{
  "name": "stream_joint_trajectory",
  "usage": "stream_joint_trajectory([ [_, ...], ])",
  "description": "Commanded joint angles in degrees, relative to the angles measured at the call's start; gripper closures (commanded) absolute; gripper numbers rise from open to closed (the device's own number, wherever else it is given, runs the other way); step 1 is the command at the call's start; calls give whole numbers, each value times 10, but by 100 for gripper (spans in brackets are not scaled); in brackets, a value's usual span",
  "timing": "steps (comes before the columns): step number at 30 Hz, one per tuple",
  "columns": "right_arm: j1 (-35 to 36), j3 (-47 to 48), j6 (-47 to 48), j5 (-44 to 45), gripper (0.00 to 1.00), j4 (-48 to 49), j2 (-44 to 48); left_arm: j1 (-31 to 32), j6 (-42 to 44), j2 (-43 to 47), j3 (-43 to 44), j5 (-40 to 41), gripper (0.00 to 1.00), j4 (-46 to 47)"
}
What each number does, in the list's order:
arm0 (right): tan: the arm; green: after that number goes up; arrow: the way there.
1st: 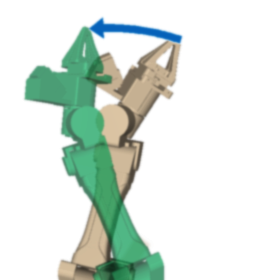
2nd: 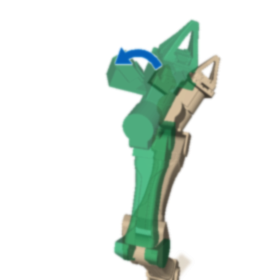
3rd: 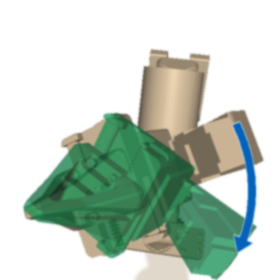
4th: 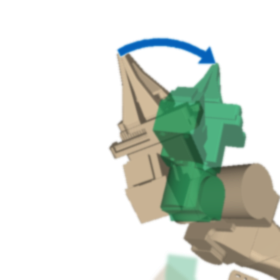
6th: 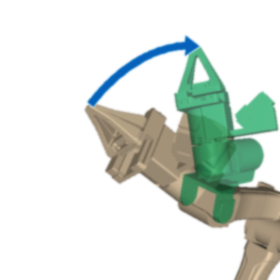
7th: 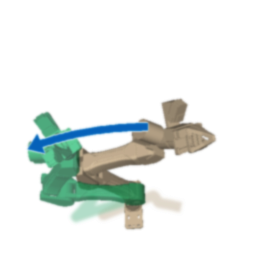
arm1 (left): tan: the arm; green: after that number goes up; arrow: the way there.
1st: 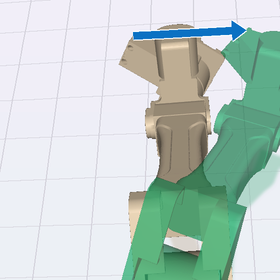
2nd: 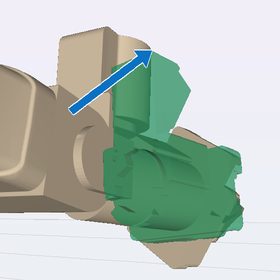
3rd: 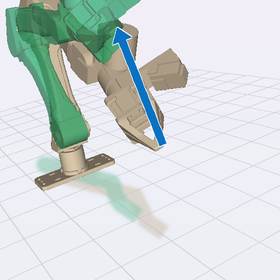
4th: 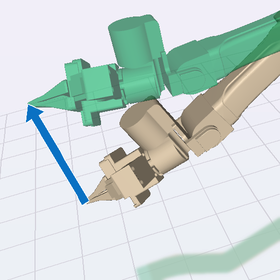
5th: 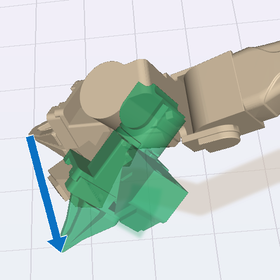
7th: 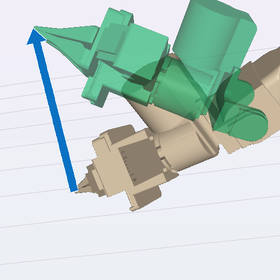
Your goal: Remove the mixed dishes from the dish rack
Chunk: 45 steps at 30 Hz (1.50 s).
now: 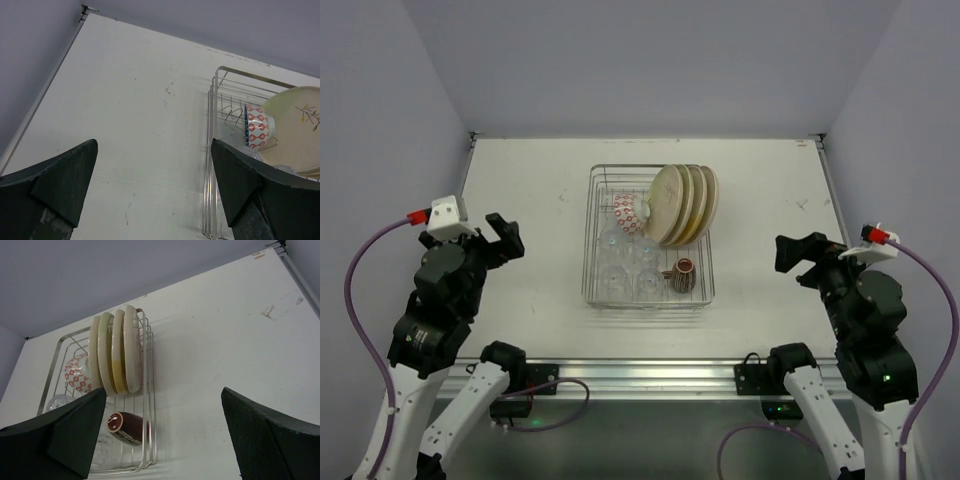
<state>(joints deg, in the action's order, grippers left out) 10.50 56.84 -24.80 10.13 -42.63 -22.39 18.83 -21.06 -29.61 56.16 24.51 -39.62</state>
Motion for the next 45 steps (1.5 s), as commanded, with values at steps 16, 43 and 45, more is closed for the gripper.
stream_joint_trajectory([
  [16,0,-88,-42,-136,1,116,31,3,-66,-105,70,-253,0,104],
  [43,0,-81,-4,-237,1,98,37,-42,-221,-624,106,-553,0,446],
  [45,0,-82,-4,-240,1,100,35,-42,-224,-643,105,-568,0,456],
])
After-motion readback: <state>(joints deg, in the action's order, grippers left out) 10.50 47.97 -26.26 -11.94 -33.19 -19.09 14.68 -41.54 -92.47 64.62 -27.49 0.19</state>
